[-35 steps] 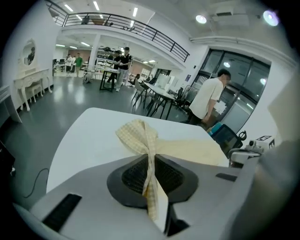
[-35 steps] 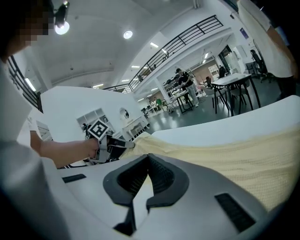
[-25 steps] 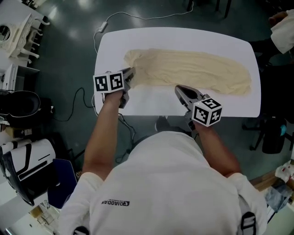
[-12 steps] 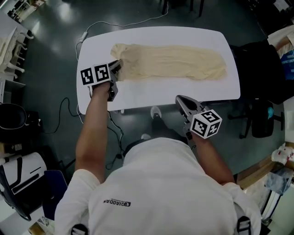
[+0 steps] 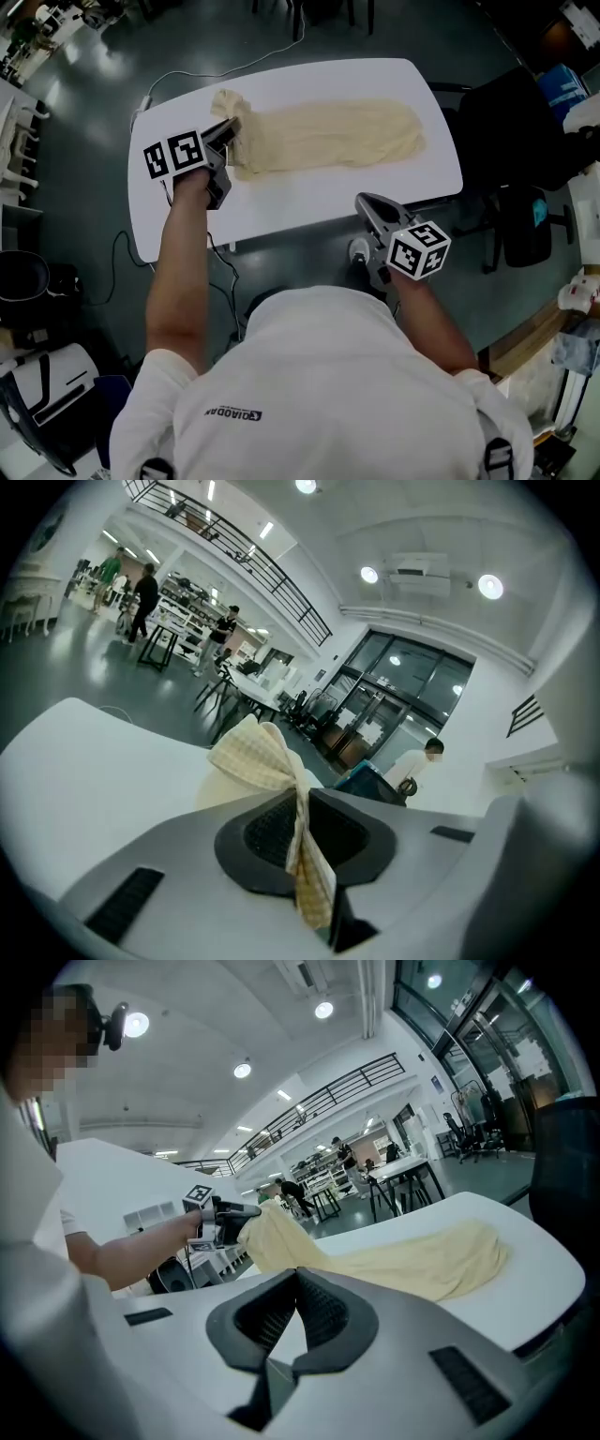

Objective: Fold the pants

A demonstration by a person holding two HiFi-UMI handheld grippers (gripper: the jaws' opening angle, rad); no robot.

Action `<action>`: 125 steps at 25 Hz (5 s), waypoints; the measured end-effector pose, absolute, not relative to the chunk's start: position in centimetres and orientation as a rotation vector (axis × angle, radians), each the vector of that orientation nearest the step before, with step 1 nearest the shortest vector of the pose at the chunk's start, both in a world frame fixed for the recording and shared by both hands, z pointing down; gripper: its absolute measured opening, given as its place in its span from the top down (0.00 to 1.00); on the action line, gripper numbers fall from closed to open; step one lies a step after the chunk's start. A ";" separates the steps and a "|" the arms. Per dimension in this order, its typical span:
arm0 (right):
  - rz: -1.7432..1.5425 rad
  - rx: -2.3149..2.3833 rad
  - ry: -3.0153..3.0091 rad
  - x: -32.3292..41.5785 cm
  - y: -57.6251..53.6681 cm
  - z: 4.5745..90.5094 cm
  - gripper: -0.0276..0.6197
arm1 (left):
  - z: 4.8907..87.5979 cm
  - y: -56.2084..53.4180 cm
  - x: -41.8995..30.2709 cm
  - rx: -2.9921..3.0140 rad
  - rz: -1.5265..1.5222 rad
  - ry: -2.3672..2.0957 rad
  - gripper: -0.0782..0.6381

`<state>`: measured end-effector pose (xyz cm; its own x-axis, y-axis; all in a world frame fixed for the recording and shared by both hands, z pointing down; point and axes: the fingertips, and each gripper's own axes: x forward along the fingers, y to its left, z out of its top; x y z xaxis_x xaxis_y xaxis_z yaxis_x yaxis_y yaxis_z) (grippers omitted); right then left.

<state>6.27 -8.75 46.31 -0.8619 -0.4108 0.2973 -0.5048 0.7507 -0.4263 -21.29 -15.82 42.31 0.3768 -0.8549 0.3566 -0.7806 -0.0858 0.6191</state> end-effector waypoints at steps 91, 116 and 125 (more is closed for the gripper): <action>0.858 0.876 -2.715 33.7 -36.6 51.9 0.93 | 52.0 -46.5 21.0 2.017 0.179 -1.252 0.81; 0.567 0.565 -2.808 16.4 -29.0 45.0 0.93 | 45.0 -21.7 2.5 2.053 0.188 -1.603 0.85; 0.527 0.587 -2.724 13.6 -26.6 46.7 0.93 | 47.2 -19.0 -2.1 2.020 0.255 -1.615 0.85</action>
<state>13.56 -26.59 46.73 -0.8699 -0.3328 0.3640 -0.4445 0.8487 -0.2864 -2.15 -18.95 47.21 0.2649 -0.8461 0.4626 -0.9474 -0.1391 0.2882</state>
